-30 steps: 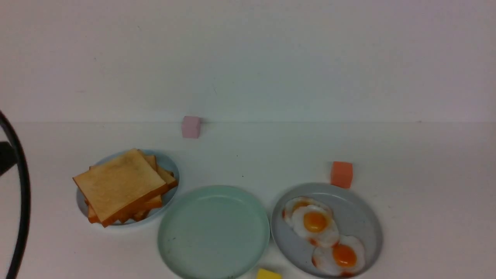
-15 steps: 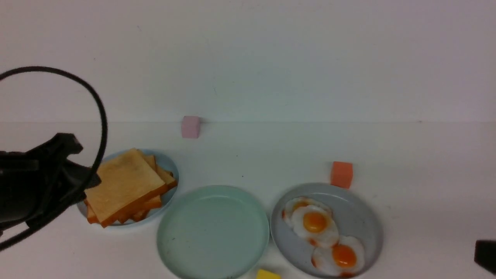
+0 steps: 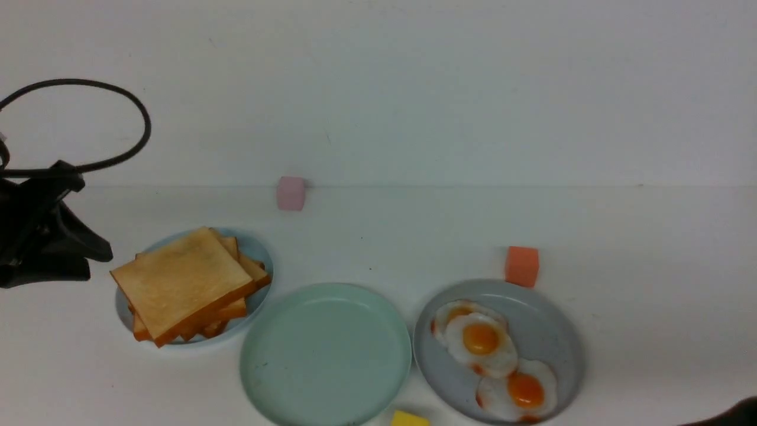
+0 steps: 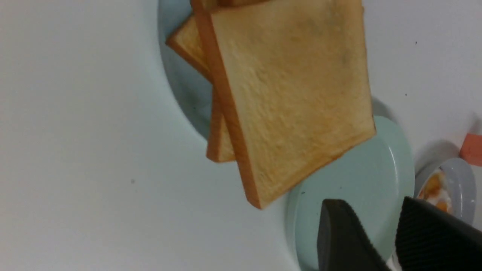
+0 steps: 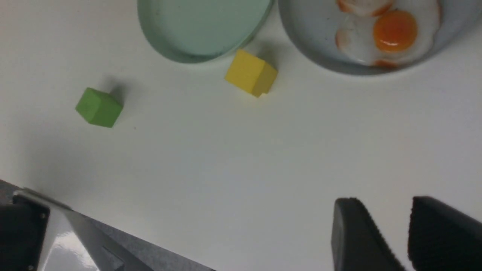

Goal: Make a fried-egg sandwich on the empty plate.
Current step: Use the left arm to grab a slice of bread

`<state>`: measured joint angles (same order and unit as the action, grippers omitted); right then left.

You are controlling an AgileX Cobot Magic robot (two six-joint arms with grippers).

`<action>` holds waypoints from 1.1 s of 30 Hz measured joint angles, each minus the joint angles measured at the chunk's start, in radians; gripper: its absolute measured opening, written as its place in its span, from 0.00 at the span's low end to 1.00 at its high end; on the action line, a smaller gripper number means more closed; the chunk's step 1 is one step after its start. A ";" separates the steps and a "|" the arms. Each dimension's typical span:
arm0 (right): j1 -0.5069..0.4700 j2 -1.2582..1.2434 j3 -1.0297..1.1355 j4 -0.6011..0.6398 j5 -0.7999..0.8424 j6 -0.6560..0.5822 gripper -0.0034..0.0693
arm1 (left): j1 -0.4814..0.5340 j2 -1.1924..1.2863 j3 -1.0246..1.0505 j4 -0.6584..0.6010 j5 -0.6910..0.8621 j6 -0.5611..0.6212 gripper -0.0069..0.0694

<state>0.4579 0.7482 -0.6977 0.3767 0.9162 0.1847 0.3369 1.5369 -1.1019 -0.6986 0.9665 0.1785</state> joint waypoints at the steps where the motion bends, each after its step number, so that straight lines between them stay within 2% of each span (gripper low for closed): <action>1: 0.000 0.001 -0.002 0.012 -0.008 -0.001 0.38 | 0.009 0.026 -0.007 -0.006 -0.008 0.018 0.42; 3: 0.000 0.001 -0.004 0.022 -0.015 -0.004 0.38 | 0.014 0.054 -0.013 -0.007 -0.027 0.029 0.43; 7: 0.000 0.001 -0.004 0.035 -0.016 -0.003 0.38 | 0.014 0.162 -0.023 -0.003 -0.123 0.067 0.55; 11: 0.000 0.001 -0.004 0.037 -0.016 -0.003 0.38 | 0.014 0.230 -0.027 -0.041 -0.202 0.126 0.60; 20: 0.000 0.013 -0.005 0.052 -0.045 -0.003 0.38 | 0.014 0.320 -0.070 -0.210 -0.244 0.305 0.61; 29: 0.000 0.047 -0.064 0.058 -0.056 -0.003 0.38 | 0.014 0.341 -0.075 -0.227 -0.233 0.330 0.61; 33: 0.000 0.051 -0.077 0.051 -0.061 -0.003 0.38 | 0.014 0.341 -0.075 -0.227 -0.210 0.332 0.58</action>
<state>0.4579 0.7994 -0.7746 0.4275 0.8552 0.1813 0.3507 1.8779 -1.1771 -0.9255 0.7564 0.5104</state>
